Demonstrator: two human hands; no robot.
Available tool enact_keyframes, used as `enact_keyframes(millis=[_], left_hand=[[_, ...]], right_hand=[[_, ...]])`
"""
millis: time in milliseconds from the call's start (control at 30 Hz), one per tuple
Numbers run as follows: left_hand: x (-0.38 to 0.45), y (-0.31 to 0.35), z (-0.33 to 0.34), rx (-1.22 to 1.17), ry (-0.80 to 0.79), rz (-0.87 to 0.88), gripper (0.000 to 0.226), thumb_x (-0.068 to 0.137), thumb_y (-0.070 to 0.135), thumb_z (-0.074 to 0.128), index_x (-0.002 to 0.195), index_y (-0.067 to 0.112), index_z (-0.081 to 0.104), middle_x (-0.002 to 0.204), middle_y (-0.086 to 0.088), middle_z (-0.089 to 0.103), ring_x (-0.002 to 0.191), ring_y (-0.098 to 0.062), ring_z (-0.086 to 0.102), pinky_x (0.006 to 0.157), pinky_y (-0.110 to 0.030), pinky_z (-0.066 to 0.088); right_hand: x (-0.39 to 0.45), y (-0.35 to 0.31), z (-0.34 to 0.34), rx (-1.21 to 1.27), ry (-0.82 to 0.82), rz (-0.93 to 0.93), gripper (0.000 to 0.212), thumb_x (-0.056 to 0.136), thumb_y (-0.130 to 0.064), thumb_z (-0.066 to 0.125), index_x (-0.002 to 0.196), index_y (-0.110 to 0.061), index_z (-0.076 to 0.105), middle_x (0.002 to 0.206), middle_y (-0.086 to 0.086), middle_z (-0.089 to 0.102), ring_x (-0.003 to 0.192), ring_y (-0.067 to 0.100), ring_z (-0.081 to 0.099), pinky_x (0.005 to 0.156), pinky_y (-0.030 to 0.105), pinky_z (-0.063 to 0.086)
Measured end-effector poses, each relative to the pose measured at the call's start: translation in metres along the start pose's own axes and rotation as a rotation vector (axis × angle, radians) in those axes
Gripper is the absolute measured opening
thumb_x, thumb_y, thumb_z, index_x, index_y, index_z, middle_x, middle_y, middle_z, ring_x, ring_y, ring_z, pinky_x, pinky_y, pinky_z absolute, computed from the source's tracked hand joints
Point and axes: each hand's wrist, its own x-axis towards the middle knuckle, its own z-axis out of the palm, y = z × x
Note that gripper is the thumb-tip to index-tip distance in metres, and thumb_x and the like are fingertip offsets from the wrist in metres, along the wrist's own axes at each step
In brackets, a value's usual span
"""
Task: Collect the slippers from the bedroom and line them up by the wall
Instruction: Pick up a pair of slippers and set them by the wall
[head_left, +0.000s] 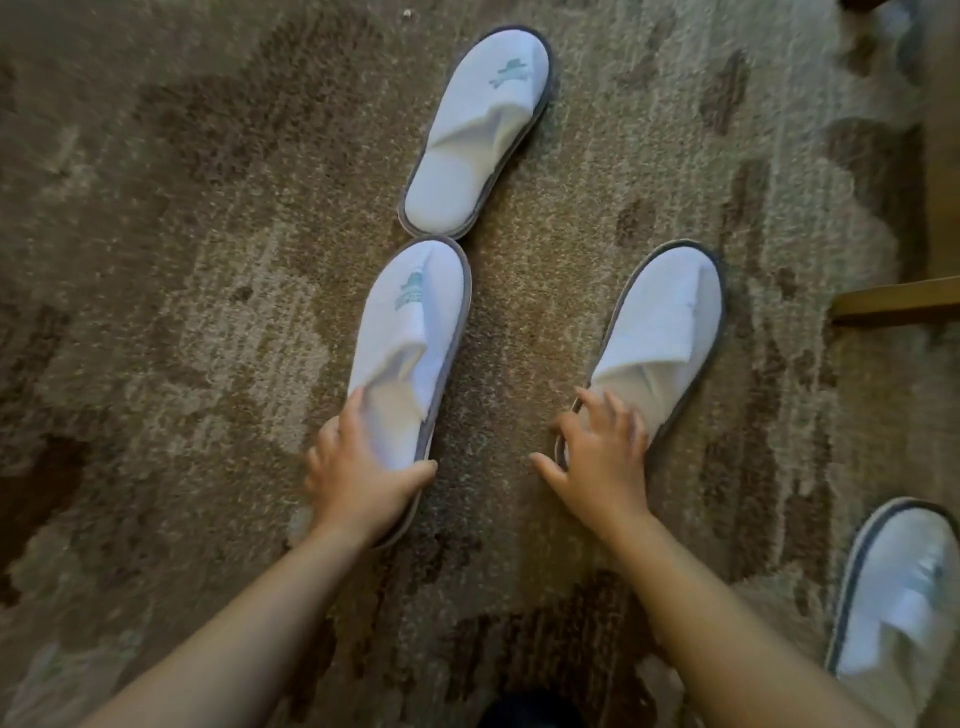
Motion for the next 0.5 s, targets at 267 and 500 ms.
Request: enact_keyframes(millis=[267,500], left_hand=[[-0.006,0.004,0.013,0.024,0.001,0.027,0.102,0.054,0.026,0.082,0.136,0.019,0.022,0.138,-0.024,0.033,0.125,-0.04,0.03,0.104,-0.045,0.024],[-0.013,0.023,0.014,-0.053,-0.035,0.133,0.103,0.053,0.023,0.082,0.136,0.017,0.022,0.137,-0.023,0.033,0.125,-0.035,0.029,0.104,-0.037,0.019]], right_hand=[[-0.02,0.014,0.002,0.237,0.086,0.563,0.105,0.064,-0.048,0.072,0.139,-0.016,0.007,0.151,0.024,0.0,0.136,0.042,0.009,0.111,0.052,0.017],[-0.024,0.013,-0.006,0.383,0.081,0.64,0.109,0.063,-0.038,0.075,0.14,-0.019,0.0,0.15,0.025,0.003,0.132,0.044,0.011,0.11,0.05,0.018]])
